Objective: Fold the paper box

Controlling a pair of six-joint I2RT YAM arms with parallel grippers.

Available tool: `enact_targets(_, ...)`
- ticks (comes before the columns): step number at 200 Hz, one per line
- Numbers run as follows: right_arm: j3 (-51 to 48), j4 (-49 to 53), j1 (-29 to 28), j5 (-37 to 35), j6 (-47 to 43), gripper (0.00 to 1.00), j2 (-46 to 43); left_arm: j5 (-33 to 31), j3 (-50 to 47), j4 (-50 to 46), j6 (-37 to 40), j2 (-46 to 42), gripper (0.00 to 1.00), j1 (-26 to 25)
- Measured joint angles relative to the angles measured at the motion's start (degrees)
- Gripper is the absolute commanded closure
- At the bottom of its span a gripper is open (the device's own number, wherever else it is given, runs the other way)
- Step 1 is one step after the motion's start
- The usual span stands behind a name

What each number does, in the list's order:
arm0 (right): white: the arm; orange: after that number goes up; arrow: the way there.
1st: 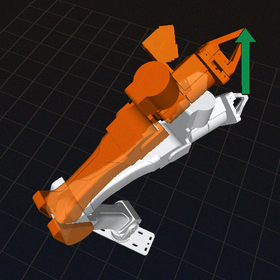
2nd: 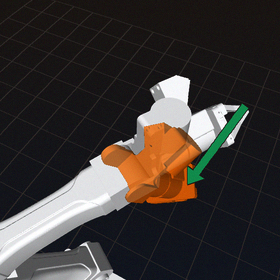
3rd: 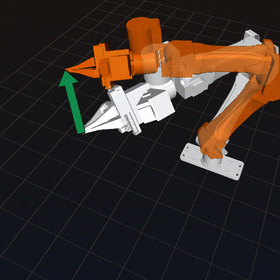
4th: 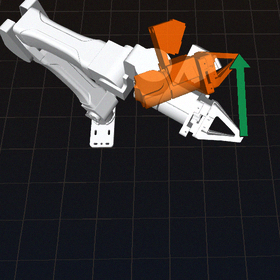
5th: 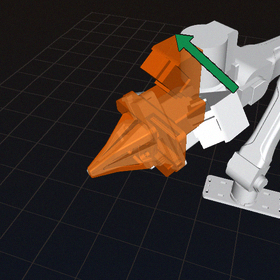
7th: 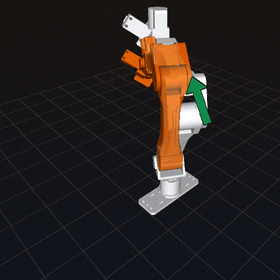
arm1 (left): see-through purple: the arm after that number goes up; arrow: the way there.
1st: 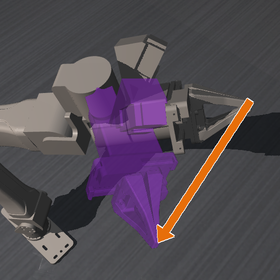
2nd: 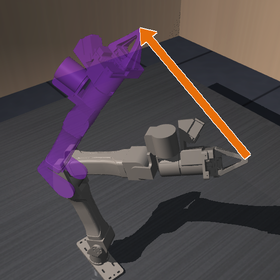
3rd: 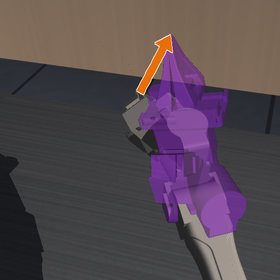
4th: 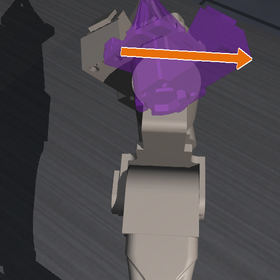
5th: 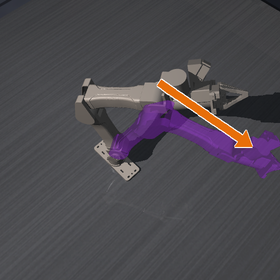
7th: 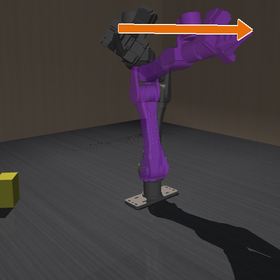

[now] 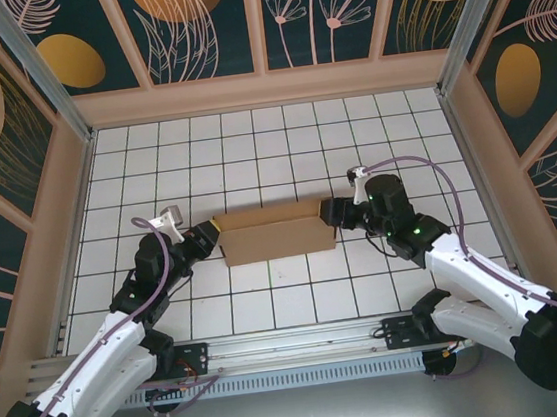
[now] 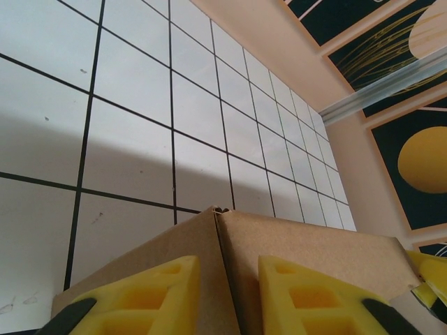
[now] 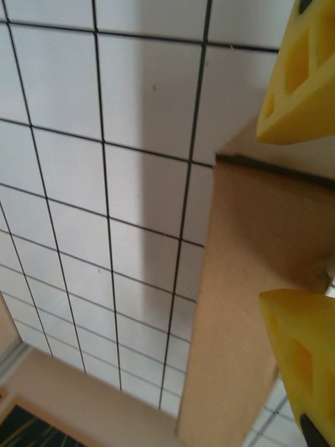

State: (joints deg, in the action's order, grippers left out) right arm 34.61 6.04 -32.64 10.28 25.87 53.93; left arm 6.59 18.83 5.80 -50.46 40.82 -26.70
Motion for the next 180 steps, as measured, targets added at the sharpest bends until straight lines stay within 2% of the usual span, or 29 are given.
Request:
enact_targets(22, 0.0, 0.04, 0.39, 0.74, 0.68, 0.51, -0.04, -0.52, 0.09, 0.0, 0.46, 0.0, 0.75, -0.11)
enact_targets(44, -0.02, 0.28, 0.79, 1.01, 1.2, 0.45, -0.13, -0.74, 0.15, 0.0, 0.83, 0.0, 0.75, -0.44)
enact_targets(77, -0.02, 0.28, 4.48, 4.35, 2.19, 0.44, -1.07, -0.79, 0.15, 0.0, 0.94, 0.0, 0.76, -0.48)
enact_targets(112, -0.02, 0.17, 6.49, 7.8, 4.02, 0.56, -1.4, -0.87, 0.17, 0.02, 1.33, -0.02, 0.76, -0.55)
enact_targets(180, -3.26, -2.62, 6.8, 9.03, 4.98, 0.66, -1.33, -0.9, 0.22, 0.02, 1.79, -0.02, 0.77, -0.7)
